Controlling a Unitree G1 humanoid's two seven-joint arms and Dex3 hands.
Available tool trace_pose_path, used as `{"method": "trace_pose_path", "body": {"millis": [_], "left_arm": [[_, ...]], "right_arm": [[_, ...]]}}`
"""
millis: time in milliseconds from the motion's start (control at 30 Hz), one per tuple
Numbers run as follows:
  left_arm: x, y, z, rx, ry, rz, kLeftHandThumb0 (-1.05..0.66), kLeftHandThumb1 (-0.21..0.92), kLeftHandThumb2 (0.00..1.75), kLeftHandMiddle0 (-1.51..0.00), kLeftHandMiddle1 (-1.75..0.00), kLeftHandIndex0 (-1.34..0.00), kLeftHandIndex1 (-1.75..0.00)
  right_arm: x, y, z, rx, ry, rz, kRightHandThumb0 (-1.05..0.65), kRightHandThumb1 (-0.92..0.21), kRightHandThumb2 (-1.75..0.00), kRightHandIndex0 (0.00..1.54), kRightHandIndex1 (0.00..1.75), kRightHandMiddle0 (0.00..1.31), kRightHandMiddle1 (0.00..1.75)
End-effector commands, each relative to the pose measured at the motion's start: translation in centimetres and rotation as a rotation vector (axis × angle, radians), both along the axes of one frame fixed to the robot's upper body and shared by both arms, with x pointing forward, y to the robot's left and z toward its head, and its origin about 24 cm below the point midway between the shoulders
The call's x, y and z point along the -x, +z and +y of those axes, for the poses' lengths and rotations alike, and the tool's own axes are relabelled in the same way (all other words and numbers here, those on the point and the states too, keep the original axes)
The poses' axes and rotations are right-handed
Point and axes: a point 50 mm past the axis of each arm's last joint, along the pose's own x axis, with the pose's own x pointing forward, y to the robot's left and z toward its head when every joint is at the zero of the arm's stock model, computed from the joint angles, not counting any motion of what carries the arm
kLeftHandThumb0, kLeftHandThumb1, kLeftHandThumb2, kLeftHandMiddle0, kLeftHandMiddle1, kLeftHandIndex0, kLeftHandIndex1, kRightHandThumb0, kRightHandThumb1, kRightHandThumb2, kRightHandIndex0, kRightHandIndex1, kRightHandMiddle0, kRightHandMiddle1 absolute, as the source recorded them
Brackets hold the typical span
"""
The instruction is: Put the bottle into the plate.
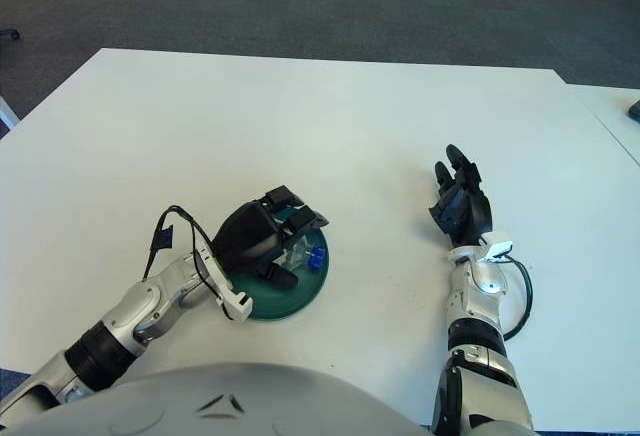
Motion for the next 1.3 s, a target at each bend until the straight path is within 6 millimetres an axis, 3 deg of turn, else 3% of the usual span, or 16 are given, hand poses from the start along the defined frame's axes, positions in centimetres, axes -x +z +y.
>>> {"method": "trace_pose_path", "body": {"millis": [0, 367, 433, 533, 567, 633, 667, 700, 767, 900, 933, 1033, 1267], "left_arm": [[-0.4, 0.6, 0.5, 0.017, 0.036, -0.058, -1.05, 0.92, 1.04, -0.03, -0.04, 0.00, -0.04], [-1.5, 2.2, 2.9, 0.180, 0.209, -0.172, -1.00, 0.92, 1.10, -0.07, -0.05, -0.03, -0.02], [-1.6, 2.1, 3.3, 0.269, 0.255, -0.169, -0.87, 0.92, 1.09, -0.24, -0.02, -0.02, -0.38], [-1.6, 1.9, 3.7, 0.417, 0.306, -0.140, -0.80, 0.92, 1.05, -0.57, -0.15, -0.12, -0.83], [-1.8, 2.0, 3.9, 0.480, 0.321, -0.127, -0.79, 0.92, 1.04, -0.61, -0.17, -0.14, -0.88], [-2.2, 2.1, 4.2, 0.568, 0.339, -0.111, -0.78, 0.92, 0.98, -0.68, -0.39, -0.23, -1.03], [-2.3, 2.1, 4.3, 0.595, 0.343, -0.106, -0.78, 0.92, 0.96, -0.68, -0.45, -0.25, -1.06], [-2.7, 2.1, 4.3, 0.640, 0.349, -0.094, -0.75, 0.92, 0.96, -0.62, -0.62, -0.24, -1.15], [-3.4, 1.8, 4.3, 0.749, 0.364, -0.053, -0.71, 0.92, 0.82, -0.63, -0.78, -0.35, -1.19], [-3.7, 1.6, 4.3, 0.918, 0.369, 0.051, -0.65, 0.90, 0.68, -0.64, -0.88, -0.45, -1.21], [-3.8, 1.4, 4.5, 0.966, 0.375, 0.095, -0.55, 0.87, 0.63, -0.65, -0.89, -0.43, -1.35], [-3.8, 0.4, 5.4, 1.055, 0.398, 0.193, -0.43, 0.83, 0.55, -0.65, -0.93, -0.42, -1.49], [-4.1, -1.3, 6.7, 1.240, 0.411, 0.364, -0.38, 0.83, 0.48, -0.66, -0.95, -0.43, -1.54]], "right_arm": [[1.3, -2.6, 1.6, -0.091, -0.014, 0.079, -0.97, -0.92, -1.11, 0.11, 0.00, 0.00, 0.29], [1.0, -2.7, 1.8, -0.091, -0.002, 0.084, -0.97, -0.92, -1.11, 0.11, 0.00, 0.00, 0.29], [1.0, -2.8, 1.9, -0.089, 0.001, 0.083, -0.97, -0.92, -1.11, 0.11, 0.00, 0.00, 0.30], [1.0, -2.8, 1.9, -0.087, 0.002, 0.081, -0.97, -0.92, -1.11, 0.12, 0.00, 0.00, 0.30], [1.0, -2.8, 2.0, -0.087, 0.003, 0.083, -0.97, -0.92, -1.11, 0.12, 0.00, 0.00, 0.31], [0.9, -2.9, 2.0, -0.089, 0.003, 0.087, -0.96, -0.92, -1.10, 0.12, 0.01, 0.00, 0.31], [0.9, -2.9, 2.1, -0.089, 0.003, 0.088, -0.96, -0.92, -1.10, 0.12, 0.01, 0.00, 0.31], [0.9, -2.9, 2.1, -0.091, 0.003, 0.091, -0.96, -0.92, -1.10, 0.12, 0.01, 0.00, 0.31], [0.8, -3.0, 2.4, -0.095, 0.008, 0.091, -0.95, -0.92, -1.10, 0.12, 0.01, 0.00, 0.30], [0.7, -2.8, 3.0, -0.078, 0.026, 0.078, -0.95, -0.92, -1.10, 0.12, 0.01, 0.00, 0.30], [0.7, -2.8, 3.1, -0.069, 0.032, 0.076, -0.95, -0.92, -1.10, 0.13, 0.01, 0.00, 0.31], [0.8, -2.8, 3.3, -0.049, 0.044, 0.073, -0.94, -0.92, -1.09, 0.14, 0.01, 0.00, 0.34], [0.9, -2.8, 4.3, -0.016, 0.076, 0.075, -0.92, -0.92, -1.08, 0.16, 0.02, 0.00, 0.40]]}}
